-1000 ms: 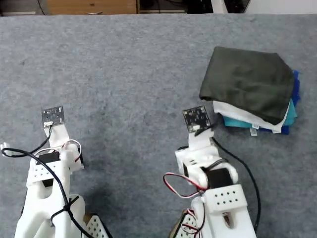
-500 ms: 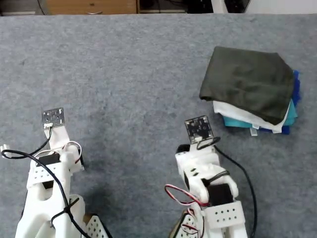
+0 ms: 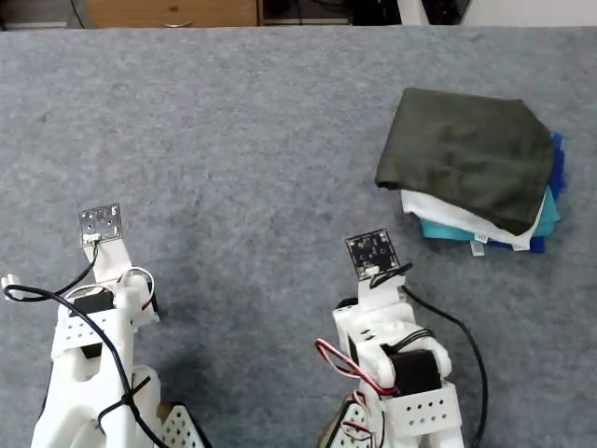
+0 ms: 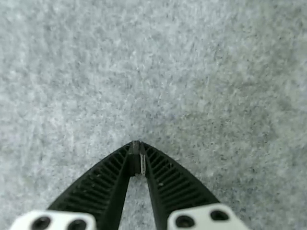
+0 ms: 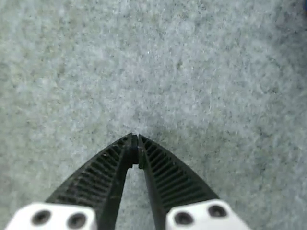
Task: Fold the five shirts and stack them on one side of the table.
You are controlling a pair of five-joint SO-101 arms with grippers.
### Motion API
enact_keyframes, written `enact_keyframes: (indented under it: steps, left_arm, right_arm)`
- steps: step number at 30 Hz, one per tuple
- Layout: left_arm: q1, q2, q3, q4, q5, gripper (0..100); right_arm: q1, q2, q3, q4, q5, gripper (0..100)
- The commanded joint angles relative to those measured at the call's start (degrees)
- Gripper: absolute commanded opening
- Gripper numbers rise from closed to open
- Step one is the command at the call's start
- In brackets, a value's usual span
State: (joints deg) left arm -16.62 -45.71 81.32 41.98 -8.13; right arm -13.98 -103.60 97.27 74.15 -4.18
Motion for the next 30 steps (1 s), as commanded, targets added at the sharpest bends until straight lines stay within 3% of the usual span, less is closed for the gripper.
enact_keyframes:
  steps: [1,24,30]
  left_arm:
    - [0.4,-0.1,0.2,-0.1,0.2,2]
    - [0.2,-0.4,0.7,0.2,0.2,2]
    - [0.4,-11.8,5.5,0.3,0.2,2]
  right_arm:
    - [-0.3,-3.6,-0.3,0.3,0.4,0.4]
    - [-0.3,-3.6,-0.3,0.3,0.4,0.4]
    - [-0.3,-3.6,-0.3,0.3,0.4,0.4]
